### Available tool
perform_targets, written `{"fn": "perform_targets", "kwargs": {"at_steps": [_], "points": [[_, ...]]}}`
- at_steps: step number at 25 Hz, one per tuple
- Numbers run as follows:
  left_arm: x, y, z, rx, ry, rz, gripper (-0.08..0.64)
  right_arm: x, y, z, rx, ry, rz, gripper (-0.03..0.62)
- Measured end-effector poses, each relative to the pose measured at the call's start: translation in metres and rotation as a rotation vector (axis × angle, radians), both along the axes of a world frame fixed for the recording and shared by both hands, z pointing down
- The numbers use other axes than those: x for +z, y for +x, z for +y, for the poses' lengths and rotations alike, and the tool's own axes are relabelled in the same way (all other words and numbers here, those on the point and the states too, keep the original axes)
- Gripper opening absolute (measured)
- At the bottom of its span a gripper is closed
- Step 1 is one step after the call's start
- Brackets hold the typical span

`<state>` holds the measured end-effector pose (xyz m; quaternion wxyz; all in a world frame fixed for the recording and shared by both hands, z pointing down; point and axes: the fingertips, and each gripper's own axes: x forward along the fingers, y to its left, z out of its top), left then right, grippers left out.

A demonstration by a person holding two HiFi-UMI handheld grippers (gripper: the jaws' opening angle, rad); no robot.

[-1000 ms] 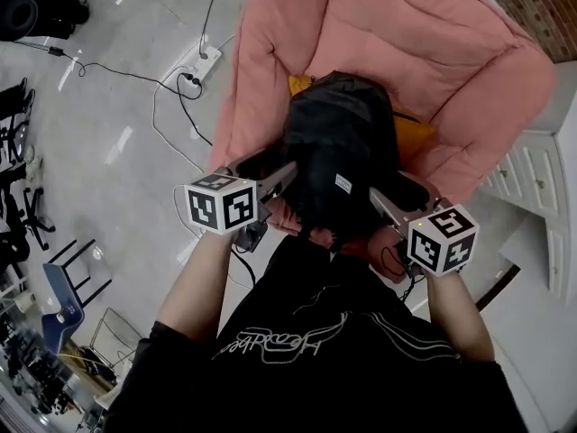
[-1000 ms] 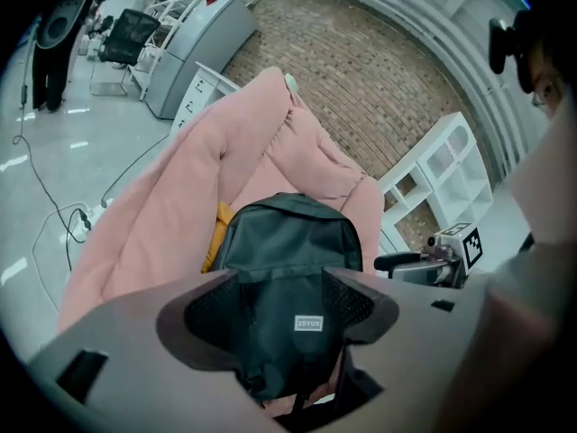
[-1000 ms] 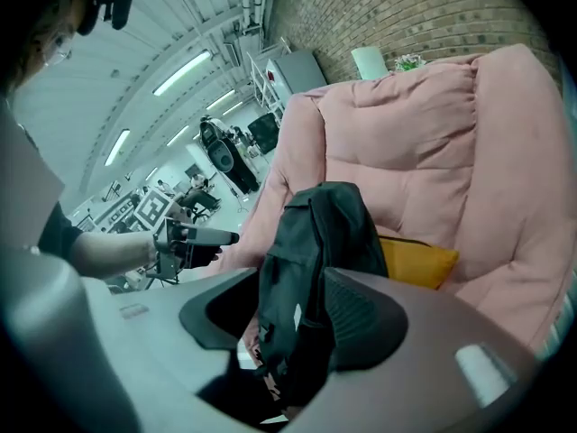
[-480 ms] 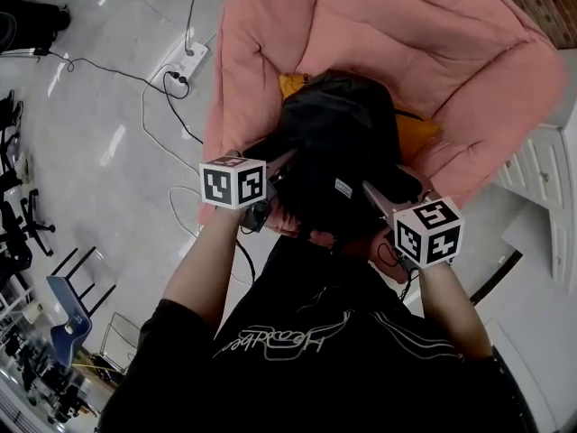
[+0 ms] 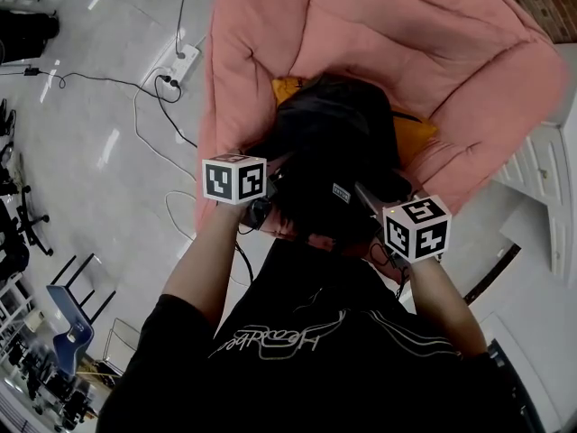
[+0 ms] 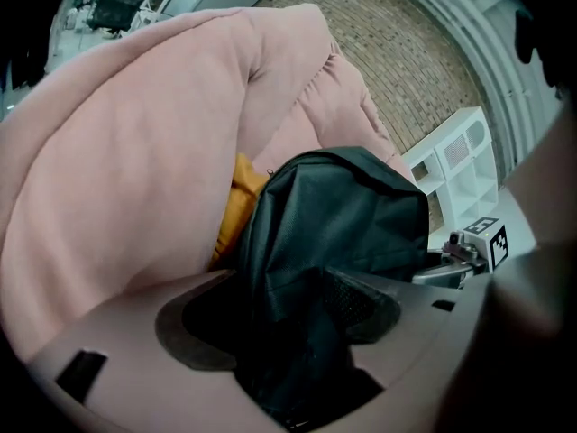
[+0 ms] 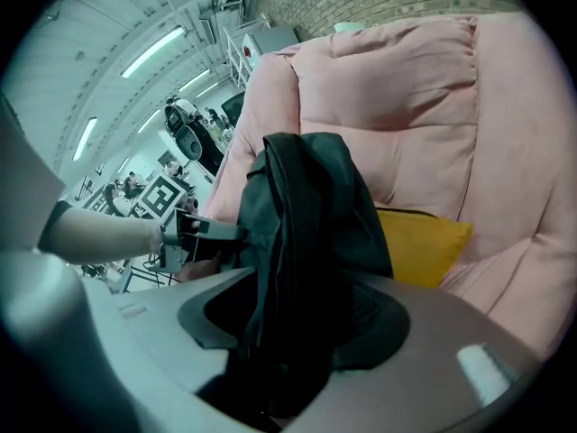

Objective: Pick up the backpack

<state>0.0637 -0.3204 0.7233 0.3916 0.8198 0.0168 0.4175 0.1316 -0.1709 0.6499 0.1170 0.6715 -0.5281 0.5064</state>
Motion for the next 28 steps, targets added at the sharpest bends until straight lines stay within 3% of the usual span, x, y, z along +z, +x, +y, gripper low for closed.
{"fn": "perform_targets", "kwargs": {"at_steps": [10, 28], "points": [[0.003, 0.005, 0.001, -0.003, -0.01, -0.007, 0.267, 0.012, 0.006, -0.001, 0.032, -0.006, 0.014, 0.208], [-0.016, -0.005, 0.017, -0.051, 0.008, 0.034, 0.106, 0.012, 0.005, 0.008, 0.077, 0.028, 0.047, 0.071]]}}
